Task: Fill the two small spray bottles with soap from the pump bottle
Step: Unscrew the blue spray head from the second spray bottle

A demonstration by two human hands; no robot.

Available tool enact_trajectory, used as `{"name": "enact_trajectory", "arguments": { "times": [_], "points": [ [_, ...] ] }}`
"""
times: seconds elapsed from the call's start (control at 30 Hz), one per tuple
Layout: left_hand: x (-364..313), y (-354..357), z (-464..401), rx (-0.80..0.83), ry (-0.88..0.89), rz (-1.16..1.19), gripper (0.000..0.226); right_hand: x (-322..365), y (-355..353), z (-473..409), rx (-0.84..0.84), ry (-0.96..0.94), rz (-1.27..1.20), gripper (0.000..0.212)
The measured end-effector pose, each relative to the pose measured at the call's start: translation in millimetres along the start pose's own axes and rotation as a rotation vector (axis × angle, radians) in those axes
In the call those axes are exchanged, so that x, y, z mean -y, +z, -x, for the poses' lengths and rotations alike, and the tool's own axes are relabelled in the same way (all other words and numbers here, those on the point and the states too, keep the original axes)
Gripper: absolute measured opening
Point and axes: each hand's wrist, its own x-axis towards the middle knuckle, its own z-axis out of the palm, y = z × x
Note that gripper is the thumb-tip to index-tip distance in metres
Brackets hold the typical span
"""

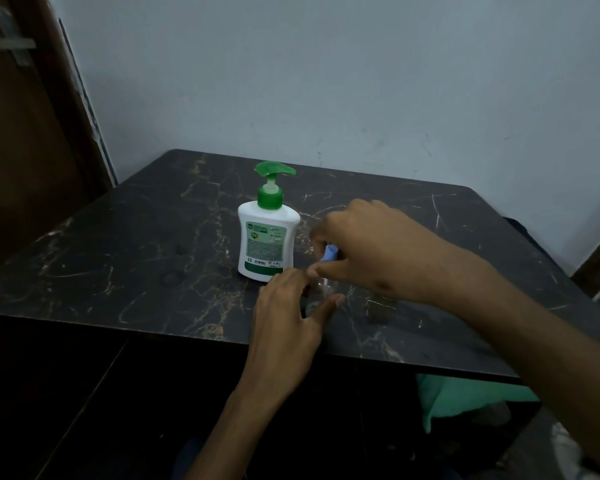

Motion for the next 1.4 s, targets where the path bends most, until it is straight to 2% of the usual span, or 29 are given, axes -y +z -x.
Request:
{"name": "enact_trajectory", "arguments": {
  "times": [0.1,0.33,0.4,0.47,0.53,0.57,0.63,0.7,0.77,0.97,1.1,1.2,1.27,1.4],
  "points": [
    [0,0,0,-0.005,0.01,-0.004,0.02,-3,-10,1,0.052,-0.097,-0.063,0.028],
    [0,-2,-1,0.015,0.014,-0.028,0.022,-13,-16,3,0.131,-0.209,-0.246,0.044],
    [1,-2,-1,0.02,0.007,-0.016,0.023,-15,-19,5,0.13,-0.207,-0.392,0.039],
    [1,-1,-1,0.028,0.006,-0.006,0.024,-17,-18,6,0.071,-0.197,-0.429,0.026],
    [1,0,-1,0.027,0.006,0.0,0.024,-16,-12,3,-0.008,-0.173,-0.301,0.008],
    [1,0,-1,0.026,0.004,0.006,0.023,-14,-8,2,-0.02,-0.156,-0.207,0.005],
    [2,0,0,0.029,-0.009,0.016,0.023,-10,-1,1,0.03,-0.12,-0.097,0.02],
    [2,0,0,0.026,-0.001,0.014,0.02,-6,2,0,0.097,-0.101,-0.072,0.022],
    [2,0,0,0.018,0.014,0.016,0.019,-6,-7,1,0.083,-0.09,-0.048,0.022],
    [3,1,0,-0.001,0.039,0.012,0.021,-15,-80,26,-0.221,-0.018,-0.075,0.003],
    [1,1,0,-0.012,0.04,0.008,0.02,-22,-68,30,-0.412,0.173,-0.052,0.011],
    [-1,0,0,-0.038,0.033,-0.001,0.019,-14,-20,16,-0.286,0.315,0.012,0.02],
    [-1,0,1,-0.088,0.036,0.003,0.018,-5,15,6,-0.19,0.31,0.062,0.023],
    [-4,-4,3,-0.172,0.032,0.044,0.015,4,53,-8,-0.101,0.275,0.201,0.025]
  ]
}}
